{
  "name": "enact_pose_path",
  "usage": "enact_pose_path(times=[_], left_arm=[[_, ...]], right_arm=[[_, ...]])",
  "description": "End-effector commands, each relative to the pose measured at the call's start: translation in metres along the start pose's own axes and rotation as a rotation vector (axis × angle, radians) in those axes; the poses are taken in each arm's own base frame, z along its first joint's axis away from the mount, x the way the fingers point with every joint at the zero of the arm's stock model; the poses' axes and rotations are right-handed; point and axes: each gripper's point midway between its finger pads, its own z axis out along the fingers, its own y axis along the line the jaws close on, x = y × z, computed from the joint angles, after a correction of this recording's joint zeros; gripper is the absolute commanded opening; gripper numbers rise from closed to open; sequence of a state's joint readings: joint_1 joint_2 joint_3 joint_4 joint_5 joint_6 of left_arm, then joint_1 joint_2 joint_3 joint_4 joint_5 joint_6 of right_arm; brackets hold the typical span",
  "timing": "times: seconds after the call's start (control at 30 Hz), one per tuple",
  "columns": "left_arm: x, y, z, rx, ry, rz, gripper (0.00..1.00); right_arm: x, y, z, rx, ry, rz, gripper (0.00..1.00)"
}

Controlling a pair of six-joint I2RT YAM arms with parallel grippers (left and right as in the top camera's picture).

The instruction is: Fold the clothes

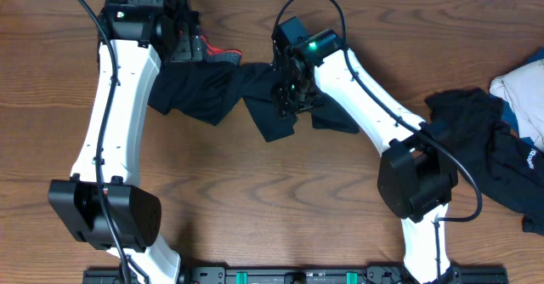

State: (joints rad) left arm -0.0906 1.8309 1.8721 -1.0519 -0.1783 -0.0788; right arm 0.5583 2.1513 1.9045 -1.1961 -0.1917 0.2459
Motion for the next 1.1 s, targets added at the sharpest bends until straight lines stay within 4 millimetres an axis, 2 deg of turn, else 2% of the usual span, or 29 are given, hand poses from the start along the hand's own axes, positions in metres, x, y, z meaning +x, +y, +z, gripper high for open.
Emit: enact_pose_path(times=[0.0, 0.37, 0.77, 0.9, 1.07], left_arm=[[0.003, 0.002, 0.004, 0.001, 0.018, -0.012, 0.98], [0.004, 0.002, 0.004, 0.000, 0.020, -0.011, 0.98], [0.004, 0.002, 0.004, 0.000, 0.020, -0.011, 0.98], [0.004, 0.002, 0.004, 0.000, 0.020, -0.011, 0.98], [0.004, 0.002, 0.004, 0.000, 0.021, -0.011, 0.98]], right_arm=[[-0.004, -0.008, 0.007, 0.039, -0.003, 0.021, 0.57], [-0.001, -0.017, 0.050, 0.056, 0.075, -0.016, 0.54], [-0.006, -0.022, 0.079, 0.058, 0.087, -0.061, 0.52], [-0.005, -0.024, 0.084, 0.060, 0.100, -0.065, 0.46], [-0.006, -0.033, 0.084, 0.109, 0.095, -0.064, 0.29]])
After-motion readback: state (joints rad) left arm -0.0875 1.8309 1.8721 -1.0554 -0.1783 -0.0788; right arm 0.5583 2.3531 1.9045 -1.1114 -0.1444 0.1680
